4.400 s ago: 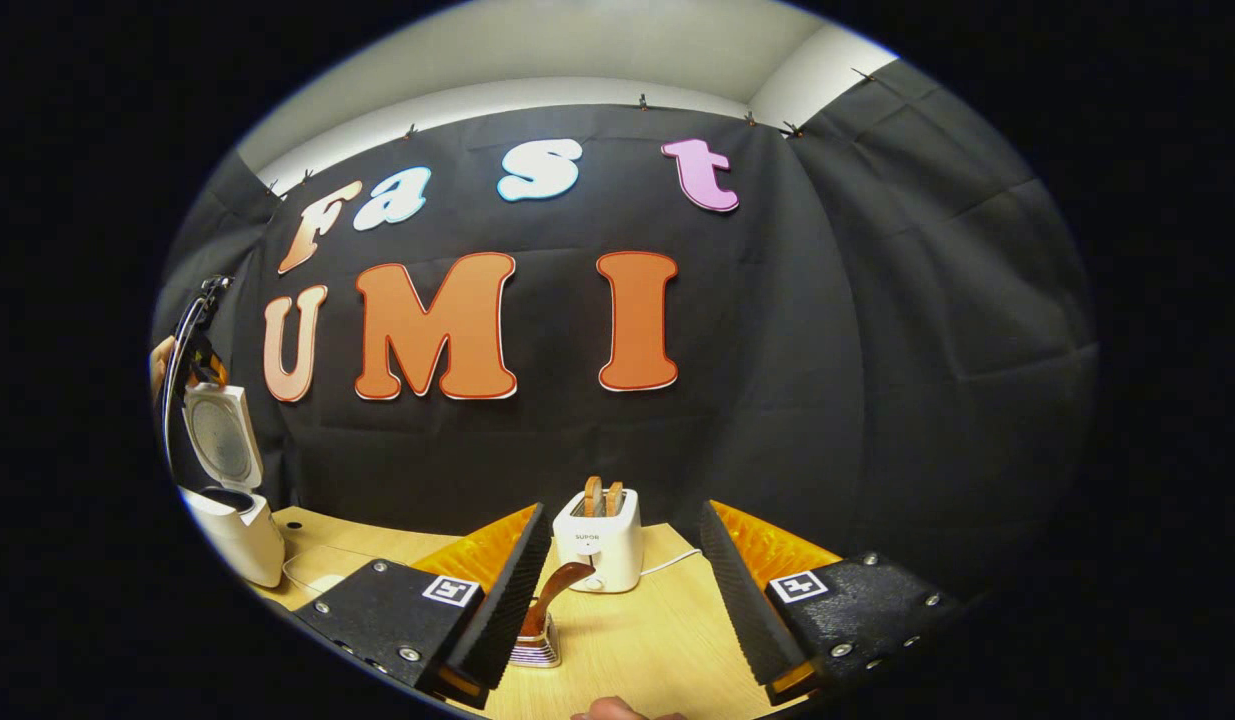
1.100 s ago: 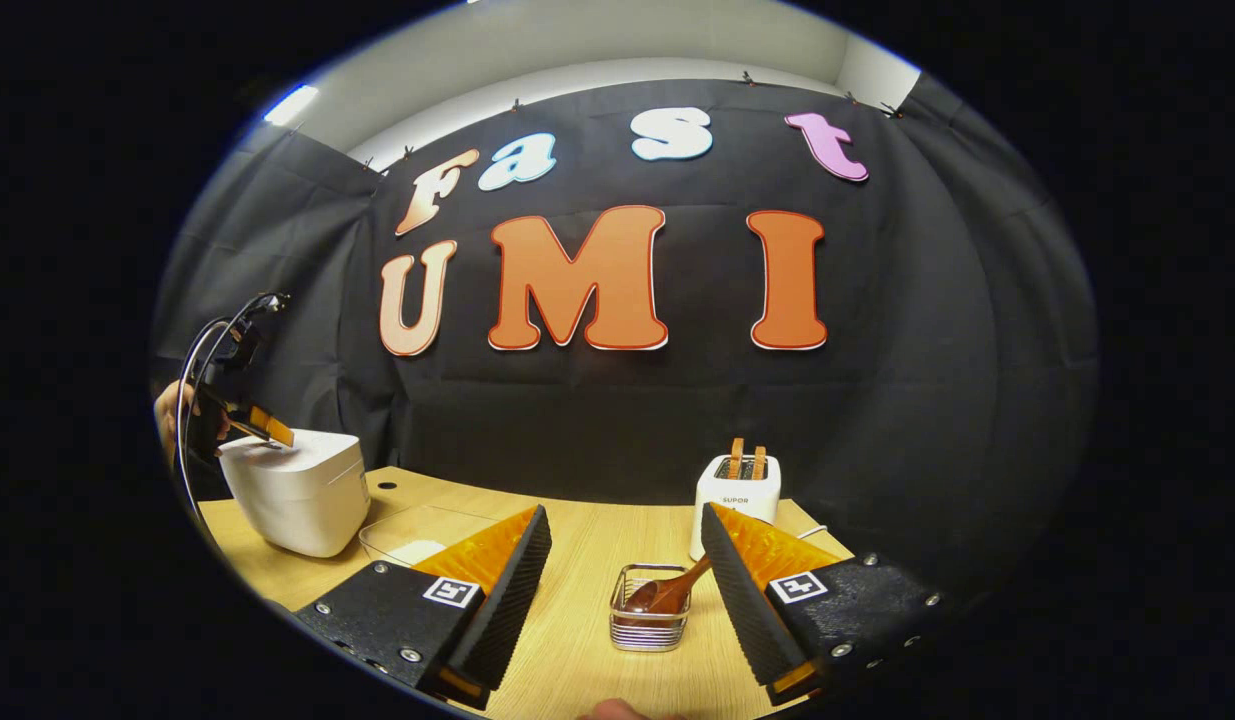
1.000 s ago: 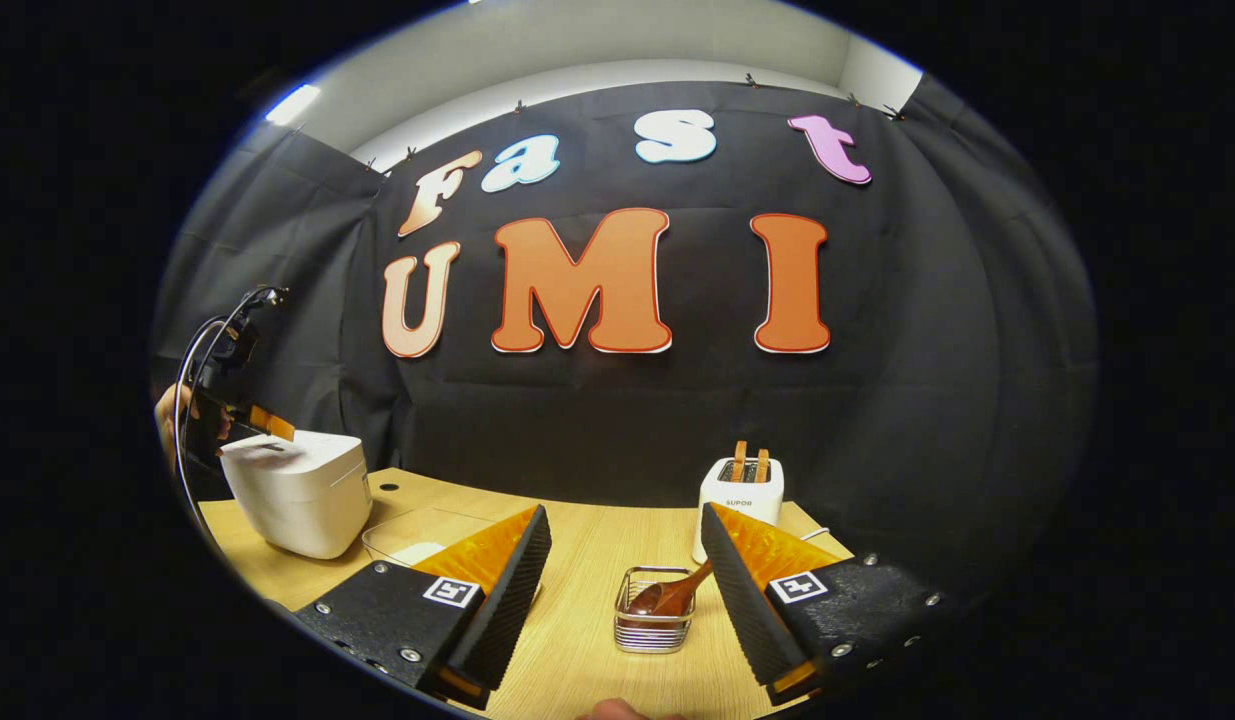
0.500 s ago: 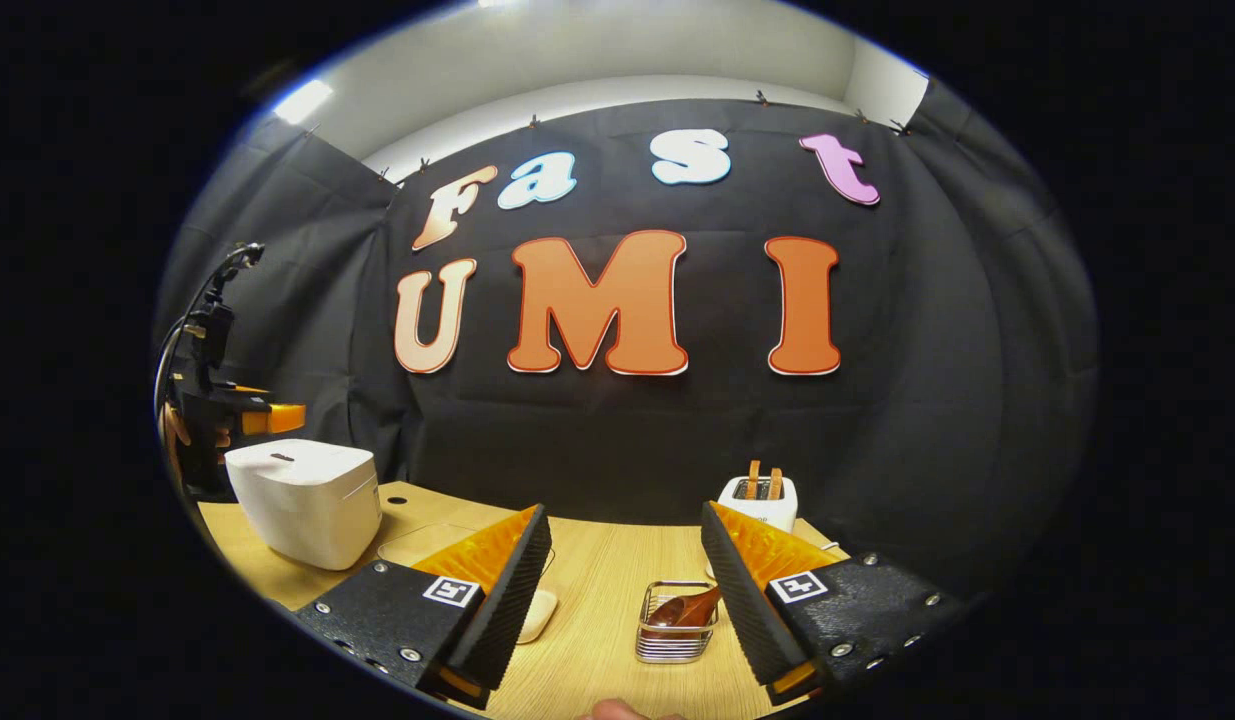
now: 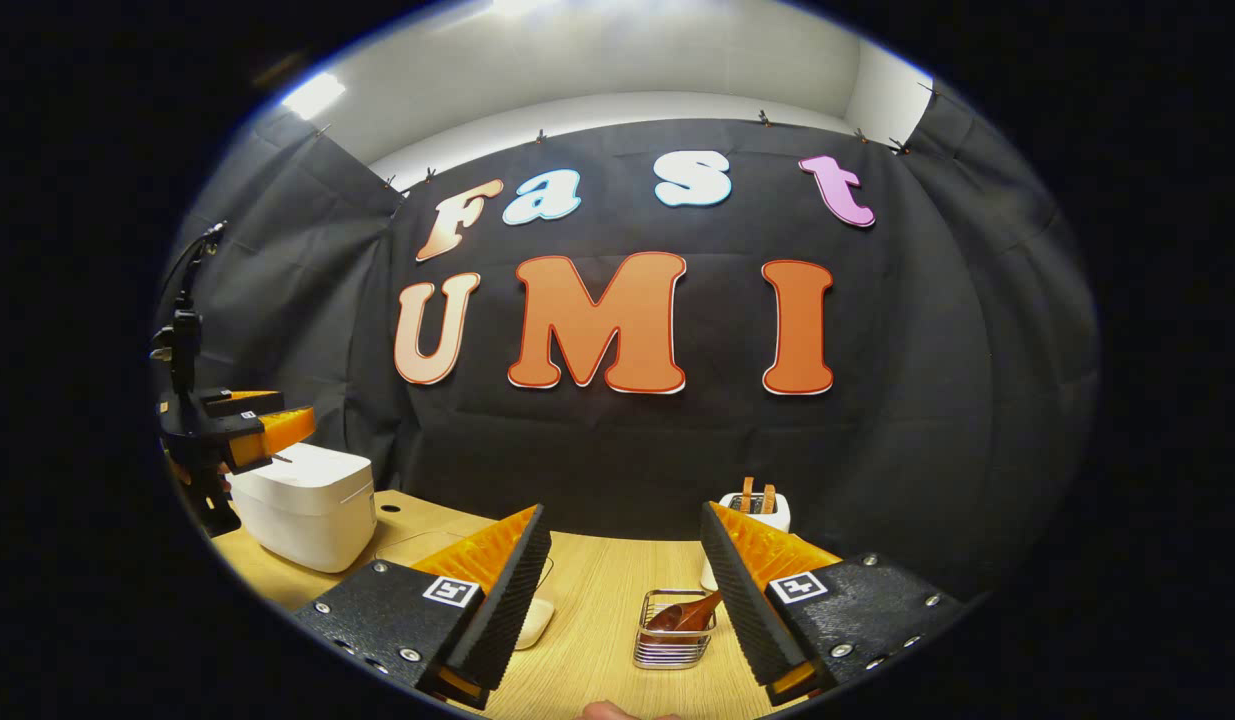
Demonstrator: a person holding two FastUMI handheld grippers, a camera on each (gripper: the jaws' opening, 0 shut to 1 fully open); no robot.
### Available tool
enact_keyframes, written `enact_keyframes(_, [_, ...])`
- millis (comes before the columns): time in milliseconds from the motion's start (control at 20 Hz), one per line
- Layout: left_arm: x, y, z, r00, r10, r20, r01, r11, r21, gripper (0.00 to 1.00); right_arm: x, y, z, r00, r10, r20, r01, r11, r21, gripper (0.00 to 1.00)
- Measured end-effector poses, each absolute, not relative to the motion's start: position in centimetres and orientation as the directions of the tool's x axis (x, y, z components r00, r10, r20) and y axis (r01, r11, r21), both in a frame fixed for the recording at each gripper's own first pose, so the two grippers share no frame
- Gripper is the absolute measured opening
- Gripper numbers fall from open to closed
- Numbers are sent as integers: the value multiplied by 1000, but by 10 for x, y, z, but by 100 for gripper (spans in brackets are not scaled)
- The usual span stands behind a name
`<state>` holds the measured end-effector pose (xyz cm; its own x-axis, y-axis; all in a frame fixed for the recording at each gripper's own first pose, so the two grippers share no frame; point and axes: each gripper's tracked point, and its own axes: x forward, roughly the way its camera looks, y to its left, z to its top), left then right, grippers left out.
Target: Close the left gripper, press the button to open the rice cooker; take a wooden spoon from the chopstick holder with the right hand, scoop a spoonful of rice and pour it into the rice cooker, then put the wooden spoon back into the chopstick holder.
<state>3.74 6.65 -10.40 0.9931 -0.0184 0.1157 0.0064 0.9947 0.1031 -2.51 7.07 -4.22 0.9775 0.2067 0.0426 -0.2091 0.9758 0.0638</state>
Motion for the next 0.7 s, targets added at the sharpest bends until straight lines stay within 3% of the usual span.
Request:
enact_keyframes(400, [31,55,-106,995,-25,101,18,997,74,100,-26,81,-51,970,241,26,-242,969,58,90])
enact_keyframes(700, [35,56,-114,998,-34,49,34,999,-8,97,-24,85,-51,966,259,22,-260,964,62,90])
